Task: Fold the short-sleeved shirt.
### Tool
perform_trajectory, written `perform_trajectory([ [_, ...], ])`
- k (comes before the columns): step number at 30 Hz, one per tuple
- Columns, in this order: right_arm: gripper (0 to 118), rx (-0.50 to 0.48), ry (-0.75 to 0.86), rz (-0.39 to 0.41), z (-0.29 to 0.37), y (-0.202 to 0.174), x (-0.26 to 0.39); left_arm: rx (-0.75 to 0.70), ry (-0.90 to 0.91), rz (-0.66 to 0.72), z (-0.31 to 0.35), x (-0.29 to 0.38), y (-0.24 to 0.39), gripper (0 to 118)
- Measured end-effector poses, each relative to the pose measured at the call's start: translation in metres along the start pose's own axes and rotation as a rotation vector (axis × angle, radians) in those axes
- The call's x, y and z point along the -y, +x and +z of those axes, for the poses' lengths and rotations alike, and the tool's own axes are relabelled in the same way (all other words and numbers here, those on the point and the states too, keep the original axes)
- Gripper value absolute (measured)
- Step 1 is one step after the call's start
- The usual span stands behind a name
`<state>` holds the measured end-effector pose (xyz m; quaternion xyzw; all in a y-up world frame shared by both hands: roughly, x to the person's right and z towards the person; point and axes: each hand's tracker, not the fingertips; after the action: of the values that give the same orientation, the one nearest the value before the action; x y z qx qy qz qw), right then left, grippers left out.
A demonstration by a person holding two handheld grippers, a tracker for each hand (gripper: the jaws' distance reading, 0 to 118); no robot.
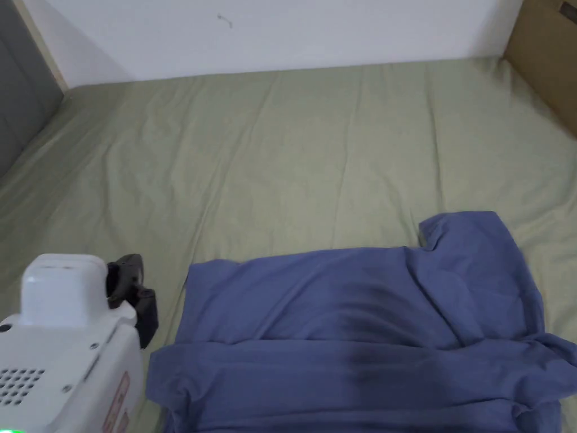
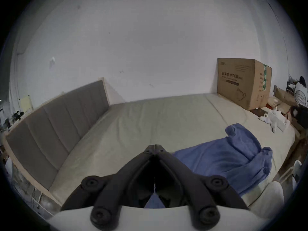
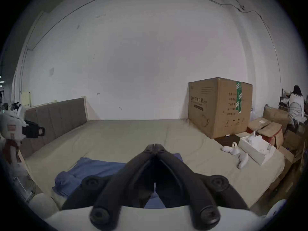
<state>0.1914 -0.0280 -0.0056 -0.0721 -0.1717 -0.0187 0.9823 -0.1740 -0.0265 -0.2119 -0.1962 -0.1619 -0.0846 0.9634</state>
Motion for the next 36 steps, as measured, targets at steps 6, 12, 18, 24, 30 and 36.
perform_trajectory([
  [6,0,0.008,-0.006,0.011,-0.007,0.005,0.002,0.105,-0.240,0.031,-0.114,-0.017,-0.001,0],
  [12,0,0.051,-0.044,0.000,-0.020,0.018,0.010,0.156,-0.528,0.234,-0.254,-0.004,-0.010,15],
  [18,0,0.071,-0.108,-0.008,-0.038,0.023,0.019,0.038,-0.779,0.076,-0.326,0.047,0.005,106],
  [24,0,0.072,-0.147,0.014,-0.046,0.023,0.024,0.031,-0.807,0.132,-0.330,0.049,0.004,93],
  [30,0,0.064,-0.197,-0.014,-0.055,0.037,0.036,0.079,-0.719,0.096,-0.301,0.041,0.001,3],
  [36,0,0.023,-0.364,-0.087,-0.119,0.071,0.029,0.142,-0.590,0.243,-0.271,0.017,-0.009,3],
])
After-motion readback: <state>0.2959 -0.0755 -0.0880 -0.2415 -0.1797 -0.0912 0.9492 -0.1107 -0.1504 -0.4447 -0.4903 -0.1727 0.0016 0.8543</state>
